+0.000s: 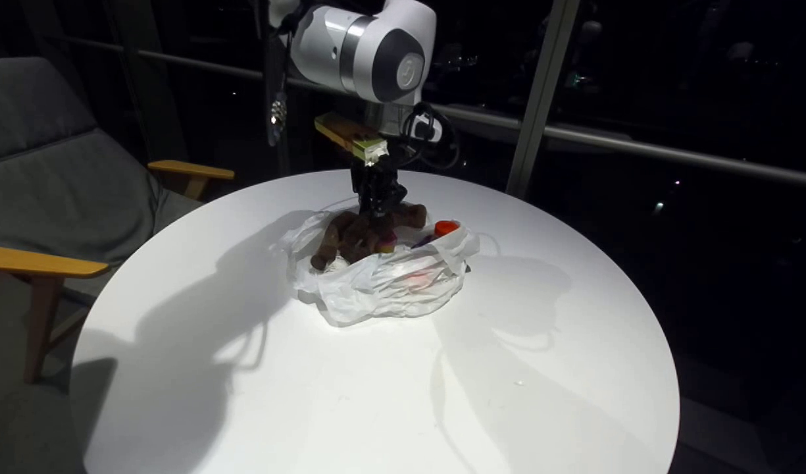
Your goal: Remove all the contents from the plastic bag and put them on the table.
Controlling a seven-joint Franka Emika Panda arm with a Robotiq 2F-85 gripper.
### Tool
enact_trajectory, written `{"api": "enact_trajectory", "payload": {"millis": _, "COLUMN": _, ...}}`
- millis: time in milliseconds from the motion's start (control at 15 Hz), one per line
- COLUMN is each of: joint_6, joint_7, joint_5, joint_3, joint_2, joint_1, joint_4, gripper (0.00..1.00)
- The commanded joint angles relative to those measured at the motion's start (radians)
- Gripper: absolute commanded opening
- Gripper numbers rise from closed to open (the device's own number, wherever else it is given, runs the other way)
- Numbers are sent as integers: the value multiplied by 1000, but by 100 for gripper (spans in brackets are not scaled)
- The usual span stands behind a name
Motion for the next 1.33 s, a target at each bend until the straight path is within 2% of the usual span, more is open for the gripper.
{"api": "enact_trajectory", "payload": {"millis": 0, "joint_6": -58, "joint_7": -14, "joint_5": 41, "joint_3": 11, "joint_2": -69, "joint_1": -22, "joint_4": -16, "gripper": 3}}
{"api": "enact_trajectory", "payload": {"millis": 67, "joint_6": -71, "joint_7": -12, "joint_5": 43, "joint_3": 6, "joint_2": -106, "joint_1": -25, "joint_4": -42, "gripper": 0}}
{"api": "enact_trajectory", "payload": {"millis": 400, "joint_6": -136, "joint_7": 4, "joint_5": 11, "joint_3": -39, "joint_2": -276, "joint_1": -30, "joint_4": -163, "gripper": 3}}
{"api": "enact_trajectory", "payload": {"millis": 667, "joint_6": -187, "joint_7": -5, "joint_5": -32, "joint_3": -91, "joint_2": -440, "joint_1": -33, "joint_4": -361, "gripper": 2}}
{"api": "enact_trajectory", "payload": {"millis": 800, "joint_6": -220, "joint_7": -2, "joint_5": -49, "joint_3": -109, "joint_2": -457, "joint_1": -45, "joint_4": -415, "gripper": 2}}
{"api": "enact_trajectory", "payload": {"millis": 1000, "joint_6": -222, "joint_7": -13, "joint_5": -82, "joint_3": -130, "joint_2": -408, "joint_1": -69, "joint_4": -452, "gripper": 2}}
{"api": "enact_trajectory", "payload": {"millis": 1267, "joint_6": -88, "joint_7": 12, "joint_5": -126, "joint_3": -155, "joint_2": -287, "joint_1": -77, "joint_4": -456, "gripper": 2}}
